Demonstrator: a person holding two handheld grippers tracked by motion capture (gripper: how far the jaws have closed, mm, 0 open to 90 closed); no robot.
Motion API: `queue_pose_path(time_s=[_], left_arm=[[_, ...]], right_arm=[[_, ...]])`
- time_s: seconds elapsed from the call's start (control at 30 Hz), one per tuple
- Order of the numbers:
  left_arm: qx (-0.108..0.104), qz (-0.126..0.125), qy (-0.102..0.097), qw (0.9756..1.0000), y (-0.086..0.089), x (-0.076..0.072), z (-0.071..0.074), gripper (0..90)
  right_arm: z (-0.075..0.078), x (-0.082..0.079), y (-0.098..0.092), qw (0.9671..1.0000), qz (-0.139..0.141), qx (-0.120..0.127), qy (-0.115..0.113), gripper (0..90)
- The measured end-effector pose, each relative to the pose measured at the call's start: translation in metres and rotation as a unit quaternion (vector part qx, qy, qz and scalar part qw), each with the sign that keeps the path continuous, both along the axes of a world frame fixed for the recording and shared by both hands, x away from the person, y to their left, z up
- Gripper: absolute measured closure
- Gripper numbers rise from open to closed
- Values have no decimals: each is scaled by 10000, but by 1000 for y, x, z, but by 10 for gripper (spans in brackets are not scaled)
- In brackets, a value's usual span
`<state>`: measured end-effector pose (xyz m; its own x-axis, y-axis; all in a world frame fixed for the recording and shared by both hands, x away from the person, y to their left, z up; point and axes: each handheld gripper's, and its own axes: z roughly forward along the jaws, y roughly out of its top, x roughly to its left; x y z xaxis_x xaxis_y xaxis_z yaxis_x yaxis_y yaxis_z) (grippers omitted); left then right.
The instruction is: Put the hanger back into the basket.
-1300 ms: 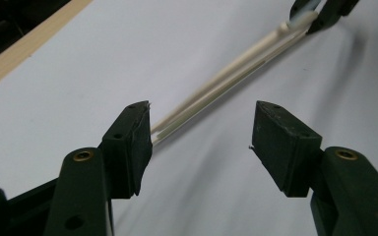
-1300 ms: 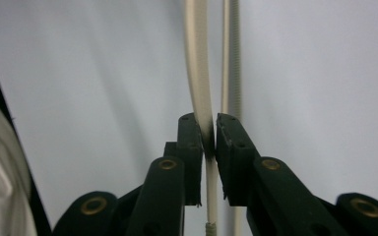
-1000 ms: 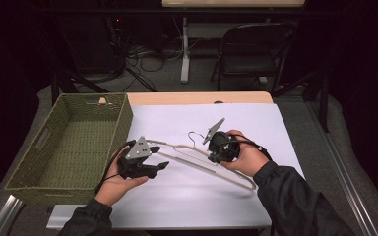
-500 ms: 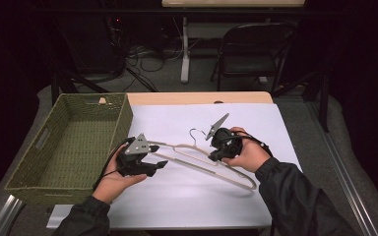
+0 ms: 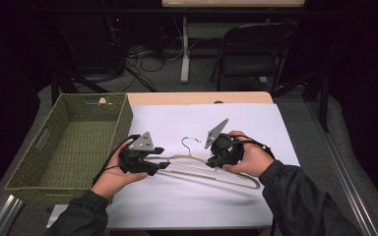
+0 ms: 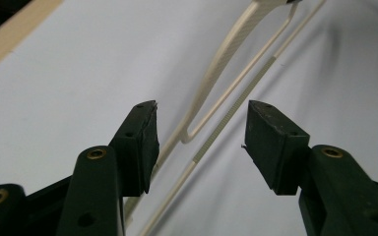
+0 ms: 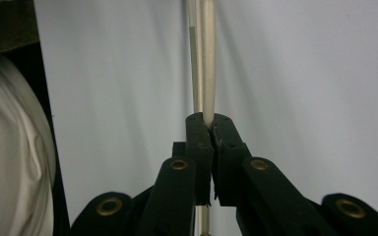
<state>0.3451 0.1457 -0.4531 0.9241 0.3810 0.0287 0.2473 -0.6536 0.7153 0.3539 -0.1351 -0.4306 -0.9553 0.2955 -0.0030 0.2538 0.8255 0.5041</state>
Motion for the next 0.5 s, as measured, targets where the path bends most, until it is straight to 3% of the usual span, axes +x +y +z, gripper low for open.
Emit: queue_pose_path(time_s=[0.1, 0.23, 0.5], left_arm=[[251, -299, 204, 9990, -8, 1, -8, 480], [567, -506, 355, 9965, -16, 5, -19, 512], [896, -577, 464, 9932, -24, 14, -34, 625]], right_arm=[[2, -8, 0, 9999, 141, 33, 5, 877], [3, -11, 0, 9996, 273, 8, 8, 877], [2, -11, -1, 9995, 308, -9, -27, 876]])
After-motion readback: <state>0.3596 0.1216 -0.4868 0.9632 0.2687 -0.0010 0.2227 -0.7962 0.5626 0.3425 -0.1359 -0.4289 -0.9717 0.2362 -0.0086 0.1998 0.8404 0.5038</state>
